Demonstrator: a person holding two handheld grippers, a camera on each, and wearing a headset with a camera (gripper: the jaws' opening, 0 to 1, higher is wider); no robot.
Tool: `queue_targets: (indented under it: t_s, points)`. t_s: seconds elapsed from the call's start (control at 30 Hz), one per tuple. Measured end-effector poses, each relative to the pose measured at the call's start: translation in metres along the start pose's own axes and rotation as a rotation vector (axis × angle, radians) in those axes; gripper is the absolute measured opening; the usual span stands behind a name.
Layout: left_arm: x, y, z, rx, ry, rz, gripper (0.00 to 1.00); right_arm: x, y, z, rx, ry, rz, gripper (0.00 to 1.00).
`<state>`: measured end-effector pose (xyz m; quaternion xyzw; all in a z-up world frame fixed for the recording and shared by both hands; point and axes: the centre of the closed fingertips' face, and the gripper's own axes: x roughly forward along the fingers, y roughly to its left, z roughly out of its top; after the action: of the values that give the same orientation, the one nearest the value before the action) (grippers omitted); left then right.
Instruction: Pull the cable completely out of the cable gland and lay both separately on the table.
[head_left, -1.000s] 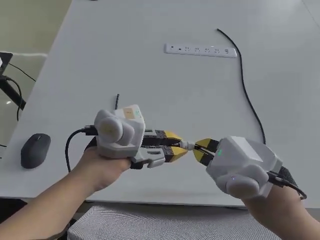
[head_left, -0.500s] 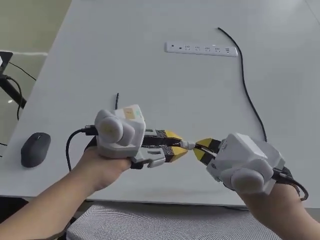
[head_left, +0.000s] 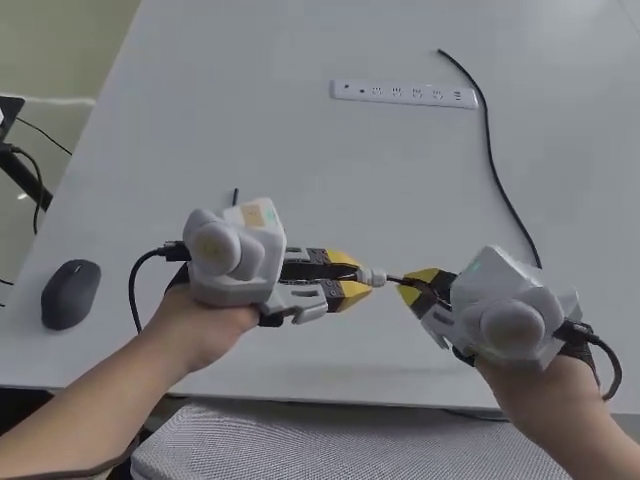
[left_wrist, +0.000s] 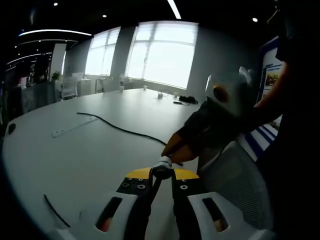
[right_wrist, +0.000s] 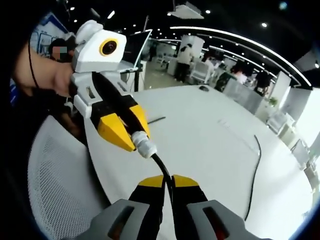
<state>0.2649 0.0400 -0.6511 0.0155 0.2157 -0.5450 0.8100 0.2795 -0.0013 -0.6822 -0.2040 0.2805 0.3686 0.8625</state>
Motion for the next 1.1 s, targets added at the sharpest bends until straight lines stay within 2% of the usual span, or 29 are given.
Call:
queue_targets:
  t_s: [0.17,0.27,0.3,0.43,0.47,0.57,0.63,0.7,0.87,1.0,1.1]
  points:
    - [0.000,-0.001,-0.001,0.000,0.001,0.001,0.15,0.002,-0.010,-0.016,0.093,0.034,-0.029,0.00]
    - [-0.001,0.000,-0.001,-0.003,-0.002,0.003,0.15,0.003,-0.018,-0.032,0.250,0.047,-0.046,0.00]
    - [-0.001,0.000,-0.001,-0.003,-0.002,0.002,0.15,0.003,-0.020,-0.034,0.278,0.046,-0.048,0.00]
    - [-0.001,0.000,-0.001,0.001,0.000,0.000,0.15,0.005,-0.023,-0.049,0.363,0.057,-0.058,0.00]
    - [-0.001,0.000,-0.001,0.001,0.001,-0.001,0.15,0.005,-0.024,-0.051,0.364,0.058,-0.059,0.00]
    - [0.003,-0.003,-0.002,0.012,0.008,-0.005,0.15,0.007,-0.022,-0.060,0.444,0.071,-0.059,0.00]
    - [0.004,-0.003,-0.002,0.020,0.010,0.000,0.15,0.009,-0.023,-0.063,0.439,0.080,-0.063,0.00]
    - [0.005,-0.003,-0.003,0.024,0.015,-0.003,0.15,0.010,-0.021,-0.067,0.476,0.086,-0.058,0.00]
    - [0.005,-0.002,-0.004,0.037,0.022,-0.002,0.15,0.013,-0.017,-0.068,0.497,0.106,-0.046,0.00]
    - [0.003,0.000,-0.005,0.031,0.025,0.002,0.15,0.011,-0.014,-0.067,0.461,0.110,-0.042,0.00]
    - [0.002,0.000,-0.005,0.030,0.025,0.002,0.15,0.011,-0.014,-0.067,0.462,0.107,-0.035,0.00]
